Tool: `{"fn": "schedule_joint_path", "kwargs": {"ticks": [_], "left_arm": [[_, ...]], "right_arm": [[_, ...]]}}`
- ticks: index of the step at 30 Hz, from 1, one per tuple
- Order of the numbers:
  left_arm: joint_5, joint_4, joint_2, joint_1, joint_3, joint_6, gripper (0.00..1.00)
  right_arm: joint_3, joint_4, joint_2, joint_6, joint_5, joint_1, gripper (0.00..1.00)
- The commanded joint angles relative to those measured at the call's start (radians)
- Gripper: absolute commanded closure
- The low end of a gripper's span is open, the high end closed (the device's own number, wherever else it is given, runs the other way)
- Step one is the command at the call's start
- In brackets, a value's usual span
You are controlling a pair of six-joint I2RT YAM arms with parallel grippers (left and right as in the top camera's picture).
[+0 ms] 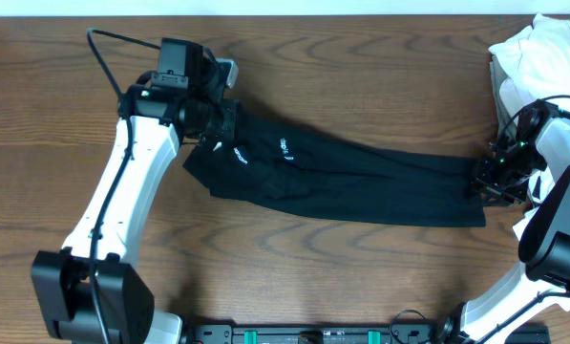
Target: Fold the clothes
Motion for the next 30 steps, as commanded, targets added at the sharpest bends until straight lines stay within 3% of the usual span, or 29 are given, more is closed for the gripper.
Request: {"fn": "schedule_joint_path", "kwargs": {"ticks": [1,10,17,21,27,30], "left_arm": [[0.065,-0.011,0.065,0.002,-0.032,0.021,0.94],[0.047,-0.117,0.135,0.002,-0.038,0.021,0.94],[-0.203,-0.219,0.135,0.002,-0.051,0.013,0.94],[-0.333,-0.201,0.139,0.002,-0.098,-0.040,0.94],[-0.324,-0.055,0.141,0.002,-0.206,-0.105,0.92],[-0.294,-0.006,0.141,0.002,-0.251,-0.104,0.83]], "right_arm": [[0.011,0.005,-0.005,-0.006,0.000,-0.002,0.66],[0.011,0.005,-0.005,-0.006,0.000,-0.002,0.66],[0.011,0.004,-0.005,-0.006,0.004,-0.002,0.66],[0.011,0.002,-0.005,-0.006,0.004,-0.002,0.66],[0.011,-0.001,-0.004,-0.006,0.003,-0.002,0.66],[0.011,-0.004,-0.005,-0.006,0.004,-0.002,0.66]]}}
